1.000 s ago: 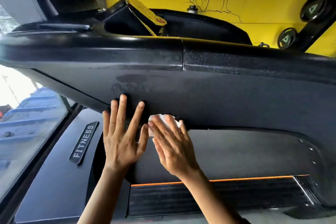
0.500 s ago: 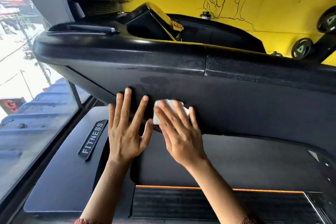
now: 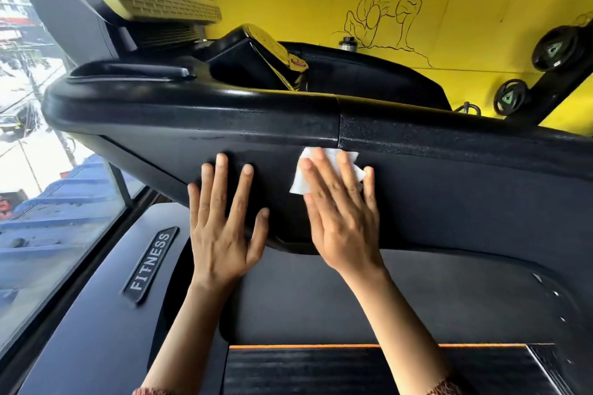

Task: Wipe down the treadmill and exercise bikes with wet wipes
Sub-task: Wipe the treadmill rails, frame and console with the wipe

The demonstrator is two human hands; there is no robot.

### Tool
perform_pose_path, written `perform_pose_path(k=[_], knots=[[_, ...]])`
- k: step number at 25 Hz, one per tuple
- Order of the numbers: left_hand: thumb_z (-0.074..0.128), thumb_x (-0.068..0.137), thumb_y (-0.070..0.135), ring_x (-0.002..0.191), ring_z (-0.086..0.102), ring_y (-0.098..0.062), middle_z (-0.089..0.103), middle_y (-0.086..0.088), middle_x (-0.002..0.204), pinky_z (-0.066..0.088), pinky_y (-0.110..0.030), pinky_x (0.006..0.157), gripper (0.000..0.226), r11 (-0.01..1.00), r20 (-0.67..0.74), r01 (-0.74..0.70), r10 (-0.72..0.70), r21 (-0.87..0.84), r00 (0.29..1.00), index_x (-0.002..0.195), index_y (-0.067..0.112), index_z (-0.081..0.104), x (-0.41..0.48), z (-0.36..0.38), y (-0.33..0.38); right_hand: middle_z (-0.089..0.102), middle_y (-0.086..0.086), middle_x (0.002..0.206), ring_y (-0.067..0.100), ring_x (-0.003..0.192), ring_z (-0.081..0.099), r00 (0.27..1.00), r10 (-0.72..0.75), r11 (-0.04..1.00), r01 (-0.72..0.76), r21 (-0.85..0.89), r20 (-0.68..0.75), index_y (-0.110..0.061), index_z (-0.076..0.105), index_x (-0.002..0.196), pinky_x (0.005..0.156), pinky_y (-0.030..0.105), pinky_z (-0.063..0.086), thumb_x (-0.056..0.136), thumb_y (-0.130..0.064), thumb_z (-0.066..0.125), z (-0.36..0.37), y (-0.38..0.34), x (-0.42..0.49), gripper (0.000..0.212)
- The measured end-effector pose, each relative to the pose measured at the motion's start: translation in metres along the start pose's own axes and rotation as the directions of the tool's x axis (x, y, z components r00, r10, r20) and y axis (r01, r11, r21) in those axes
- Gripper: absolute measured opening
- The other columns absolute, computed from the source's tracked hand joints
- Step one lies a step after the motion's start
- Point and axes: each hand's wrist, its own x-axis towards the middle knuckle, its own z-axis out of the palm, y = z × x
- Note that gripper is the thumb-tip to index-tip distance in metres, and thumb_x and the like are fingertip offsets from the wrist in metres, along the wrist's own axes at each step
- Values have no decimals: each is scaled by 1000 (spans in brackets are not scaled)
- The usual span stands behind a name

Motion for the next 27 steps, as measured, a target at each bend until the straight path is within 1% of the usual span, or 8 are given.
perform_pose_path(k=[4, 6, 8, 10, 13, 18, 23, 27], knots=[[44, 94, 35, 148, 7, -20, 24, -20, 149, 9, -38, 119, 55, 999, 7, -31, 31, 24, 999, 145, 22, 29, -5, 2, -3, 24, 7, 153, 22, 147, 9, 918, 381, 924, -380, 30, -107, -4, 30, 145, 117, 43, 10, 104, -20, 29, -15, 42, -33, 44], [42, 95, 37, 148, 8, -21, 24, -19, 150, 9, -37, 119, 53, 998, 5, -53, 52, 36, 999, 145, 24, 29, -6, 1, -7, 21, 12, 152, 24, 147, 5, 872, 473, 880, -462, 111, -127, 3, 29, 144, 117, 42, 9, 104, -18, 27, -12, 32, -31, 45], [41, 96, 38, 148, 8, -21, 25, -20, 149, 9, -37, 119, 52, 998, 0, -51, 52, 46, 999, 145, 25, 30, -5, 0, -12, 26, 13, 151, 26, 147, 5, 908, 410, 905, -394, 163, -81, 2, 32, 142, 117, 40, 11, 103, -18, 29, -3, -1, -16, 44], [40, 96, 39, 148, 8, -21, 25, -20, 149, 9, -39, 119, 54, 998, -16, -15, 16, 61, 1000, 147, 26, 28, -4, -4, -18, 30, 8, 152, 23, 147, 8, 981, 193, 959, -187, 211, -4, -4, 35, 142, 116, 39, 15, 101, -19, 34, 6, -34, 0, 43], [42, 94, 38, 148, 9, -21, 24, -20, 150, 9, -42, 119, 58, 995, -37, 50, -47, 90, 998, 149, 27, 26, -7, -14, -36, 30, 1, 152, 19, 146, 15, 997, -51, 978, 38, 203, 60, -11, 37, 142, 114, 39, 17, 99, -16, 41, 8, -45, 6, 44], [43, 92, 38, 148, 7, -20, 21, -17, 153, 7, -42, 120, 59, 975, -52, 200, -196, 95, 979, 147, 26, 25, -8, -34, -67, 29, 15, 152, 30, 146, 14, 984, 178, 975, -178, 131, 13, -3, 32, 143, 111, 51, 21, 103, -22, 31, 9, -42, -6, 45], [41, 95, 40, 148, 8, -20, 20, -10, 156, 8, -42, 120, 67, 987, -44, 126, -122, 101, 992, 153, 23, 13, 4, -38, -89, 20, -1, 155, 19, 147, 10, 996, -52, 992, 44, 116, 69, -13, 24, 149, 117, 38, 10, 102, -31, 33, 29, -99, 33, 51], [33, 98, 45, 148, 7, -20, 5, -1, 161, 7, -42, 120, 66, 984, -57, 163, -159, 71, 986, 154, 21, 6, 1, -41, -99, 23, -5, 156, 15, 145, 18, 975, -192, 973, 175, 148, 111, -17, 29, 149, 117, 37, 13, 102, -30, 35, 37, -132, 60, 49]])
